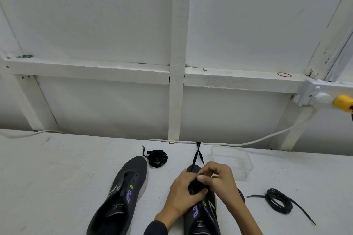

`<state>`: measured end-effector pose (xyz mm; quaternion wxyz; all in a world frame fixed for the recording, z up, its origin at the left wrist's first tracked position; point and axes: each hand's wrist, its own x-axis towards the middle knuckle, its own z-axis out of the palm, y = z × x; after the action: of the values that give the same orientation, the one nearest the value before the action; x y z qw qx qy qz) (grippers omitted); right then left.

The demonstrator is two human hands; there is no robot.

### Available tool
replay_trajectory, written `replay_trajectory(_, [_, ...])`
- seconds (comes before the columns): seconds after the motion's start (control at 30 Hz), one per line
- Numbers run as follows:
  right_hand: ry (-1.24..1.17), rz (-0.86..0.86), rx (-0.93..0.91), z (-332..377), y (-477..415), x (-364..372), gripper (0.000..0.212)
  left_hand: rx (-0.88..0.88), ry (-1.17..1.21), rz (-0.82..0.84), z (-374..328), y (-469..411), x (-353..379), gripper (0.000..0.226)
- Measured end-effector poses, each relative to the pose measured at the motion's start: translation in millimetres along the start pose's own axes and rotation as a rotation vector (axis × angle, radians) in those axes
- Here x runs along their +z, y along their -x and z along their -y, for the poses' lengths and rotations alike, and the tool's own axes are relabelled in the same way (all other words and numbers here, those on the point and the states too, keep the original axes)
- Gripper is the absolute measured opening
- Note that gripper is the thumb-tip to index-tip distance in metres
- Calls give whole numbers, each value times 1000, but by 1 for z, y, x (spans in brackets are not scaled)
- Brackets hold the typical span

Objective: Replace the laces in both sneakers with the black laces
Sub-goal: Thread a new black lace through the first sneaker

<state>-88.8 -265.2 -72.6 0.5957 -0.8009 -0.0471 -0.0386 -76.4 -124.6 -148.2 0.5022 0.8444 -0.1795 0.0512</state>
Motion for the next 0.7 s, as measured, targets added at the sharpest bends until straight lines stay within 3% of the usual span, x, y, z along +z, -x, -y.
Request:
replay_trajectory(0.13, [-79,-23,-7,10,-2,2,2,-38,-7,5,-2,0,-1,27])
replay_trajectory(0.23, [-164,-6,-6,21,-3,0,3,-45,6,3,-3,1,-2,21])
replay_trajectory(0.4, [-289,-14,-48,40,-13,-11,23,-48,41,8,-4,0,-3,25])
replay_trajectory(0.7, [-563,26,-155,83,-37,-16,19,-70,65,48,-4,-1,-5,24])
